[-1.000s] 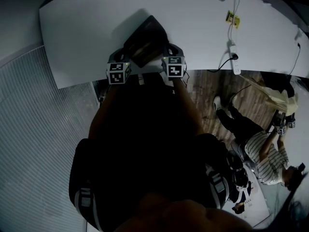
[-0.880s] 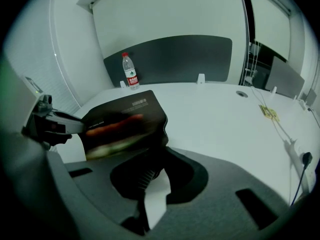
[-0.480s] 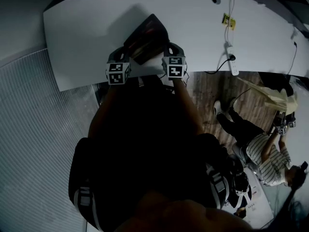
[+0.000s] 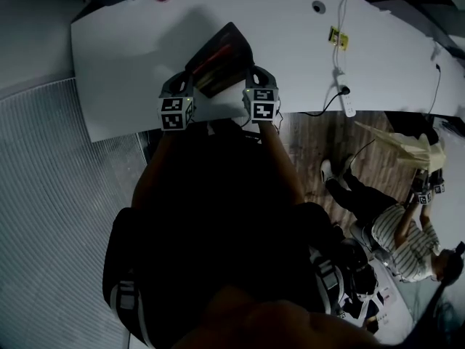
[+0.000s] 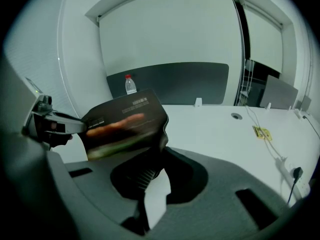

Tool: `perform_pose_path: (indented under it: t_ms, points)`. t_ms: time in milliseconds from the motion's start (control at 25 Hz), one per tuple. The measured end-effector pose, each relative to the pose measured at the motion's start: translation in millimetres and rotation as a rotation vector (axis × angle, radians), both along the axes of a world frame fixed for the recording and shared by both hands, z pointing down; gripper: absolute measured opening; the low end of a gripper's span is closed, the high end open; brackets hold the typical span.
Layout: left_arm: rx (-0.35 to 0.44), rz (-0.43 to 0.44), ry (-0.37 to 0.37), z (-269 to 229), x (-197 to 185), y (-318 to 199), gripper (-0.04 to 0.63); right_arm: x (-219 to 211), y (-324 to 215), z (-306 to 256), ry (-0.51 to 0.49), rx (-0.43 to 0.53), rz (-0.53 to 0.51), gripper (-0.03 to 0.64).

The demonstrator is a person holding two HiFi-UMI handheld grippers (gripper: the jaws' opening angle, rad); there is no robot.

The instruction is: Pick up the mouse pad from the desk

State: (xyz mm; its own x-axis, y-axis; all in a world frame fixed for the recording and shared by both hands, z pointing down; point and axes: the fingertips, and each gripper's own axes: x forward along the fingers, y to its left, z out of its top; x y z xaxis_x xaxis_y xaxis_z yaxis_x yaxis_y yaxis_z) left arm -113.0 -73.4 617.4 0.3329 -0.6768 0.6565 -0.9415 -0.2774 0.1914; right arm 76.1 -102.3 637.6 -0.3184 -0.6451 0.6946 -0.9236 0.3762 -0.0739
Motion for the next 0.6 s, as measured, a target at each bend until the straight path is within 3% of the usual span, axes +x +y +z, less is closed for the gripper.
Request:
perform_pose_path:
  t_ms: [600]
  points:
    - [0.169,0.028,0.012,-71,14,-9,0.031,16,-1,-64,-0.052,0.162,0.046,0.031]
